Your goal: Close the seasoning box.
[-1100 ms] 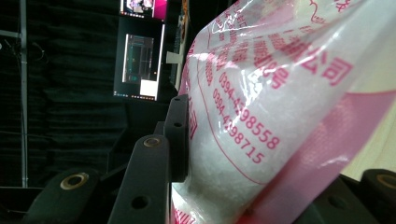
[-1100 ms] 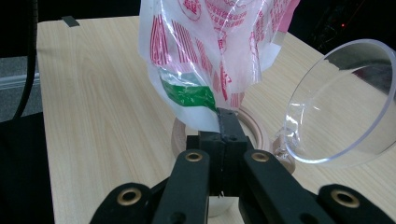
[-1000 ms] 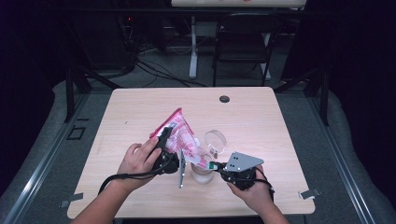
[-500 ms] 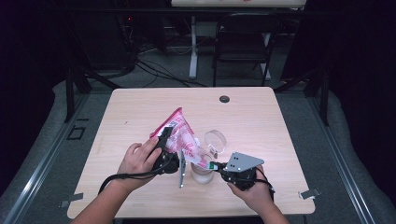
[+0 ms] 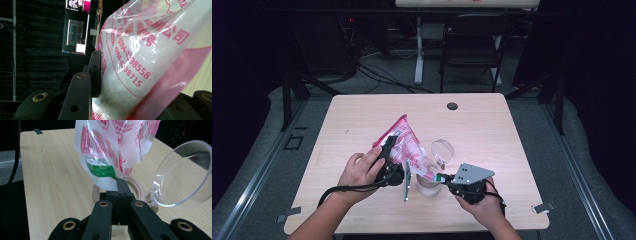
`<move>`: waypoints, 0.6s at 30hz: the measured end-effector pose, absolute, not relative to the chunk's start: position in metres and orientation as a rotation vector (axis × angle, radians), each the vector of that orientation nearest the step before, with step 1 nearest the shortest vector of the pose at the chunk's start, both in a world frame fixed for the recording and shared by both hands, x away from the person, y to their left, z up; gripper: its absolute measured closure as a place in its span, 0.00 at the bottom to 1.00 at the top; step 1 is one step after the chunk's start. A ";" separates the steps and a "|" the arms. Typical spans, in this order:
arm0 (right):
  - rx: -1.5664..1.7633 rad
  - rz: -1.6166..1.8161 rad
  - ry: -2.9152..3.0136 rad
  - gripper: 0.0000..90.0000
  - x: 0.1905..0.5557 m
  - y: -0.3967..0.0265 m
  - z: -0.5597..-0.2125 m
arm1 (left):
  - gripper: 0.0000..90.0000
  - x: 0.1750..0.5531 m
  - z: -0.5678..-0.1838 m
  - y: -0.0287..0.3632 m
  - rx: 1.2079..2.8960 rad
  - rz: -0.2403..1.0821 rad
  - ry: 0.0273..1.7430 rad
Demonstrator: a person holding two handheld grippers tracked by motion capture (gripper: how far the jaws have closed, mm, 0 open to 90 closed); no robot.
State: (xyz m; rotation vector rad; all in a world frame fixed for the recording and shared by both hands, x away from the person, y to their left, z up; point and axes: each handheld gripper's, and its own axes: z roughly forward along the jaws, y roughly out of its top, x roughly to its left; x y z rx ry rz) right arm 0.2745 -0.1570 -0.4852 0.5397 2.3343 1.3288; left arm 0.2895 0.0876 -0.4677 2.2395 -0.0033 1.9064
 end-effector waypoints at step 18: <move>0.537 1.325 2.337 1.00 0.275 -0.156 -0.486 | 0.77 0.289 -0.468 0.089 2.241 1.902 -0.001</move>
